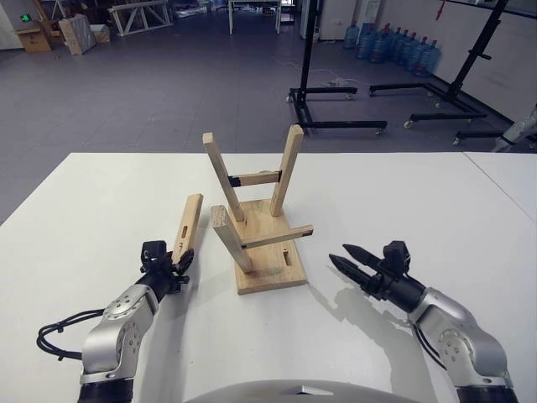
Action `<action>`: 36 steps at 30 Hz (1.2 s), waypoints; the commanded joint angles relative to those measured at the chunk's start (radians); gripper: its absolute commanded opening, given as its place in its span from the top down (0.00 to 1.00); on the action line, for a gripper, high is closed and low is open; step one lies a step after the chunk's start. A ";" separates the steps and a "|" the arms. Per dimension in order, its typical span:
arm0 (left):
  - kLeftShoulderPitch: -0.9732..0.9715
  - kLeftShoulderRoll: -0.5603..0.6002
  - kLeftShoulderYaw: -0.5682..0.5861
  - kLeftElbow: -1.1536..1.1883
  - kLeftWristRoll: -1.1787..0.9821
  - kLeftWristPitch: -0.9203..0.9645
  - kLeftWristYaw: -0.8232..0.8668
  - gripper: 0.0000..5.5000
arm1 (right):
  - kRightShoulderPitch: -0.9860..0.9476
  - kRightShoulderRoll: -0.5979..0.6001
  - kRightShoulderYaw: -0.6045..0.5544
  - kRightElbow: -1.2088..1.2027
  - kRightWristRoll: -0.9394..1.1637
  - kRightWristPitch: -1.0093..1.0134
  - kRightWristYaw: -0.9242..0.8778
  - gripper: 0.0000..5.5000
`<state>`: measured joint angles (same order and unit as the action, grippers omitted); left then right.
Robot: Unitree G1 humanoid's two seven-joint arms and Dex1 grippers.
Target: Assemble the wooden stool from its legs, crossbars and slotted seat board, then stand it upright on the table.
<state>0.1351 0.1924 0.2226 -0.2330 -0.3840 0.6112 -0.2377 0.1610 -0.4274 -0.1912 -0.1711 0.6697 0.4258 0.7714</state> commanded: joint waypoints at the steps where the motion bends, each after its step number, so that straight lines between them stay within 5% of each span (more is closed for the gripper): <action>1: -0.047 0.060 0.044 -0.127 -0.160 -0.038 -0.182 0.63 | -0.078 -0.028 -0.069 -0.053 0.117 0.099 -0.027 0.41; 9: -0.224 0.226 0.139 -0.197 -0.538 0.078 -0.389 0.63 | -0.327 -0.008 -0.145 -0.126 0.383 0.204 -0.112 0.41; 24: -0.530 0.380 -0.164 0.199 -0.474 0.126 -0.895 0.63 | -0.609 0.173 0.023 0.202 0.366 0.173 0.096 0.41; 36: -0.678 0.302 -0.274 0.459 -0.355 0.076 -1.067 0.63 | -0.690 0.273 0.064 0.361 0.322 0.217 0.165 0.41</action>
<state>-0.5210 0.5065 -0.0371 0.2112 -0.7633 0.7060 -1.2894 -0.5013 -0.1651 -0.1266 0.1785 1.0013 0.6321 0.9339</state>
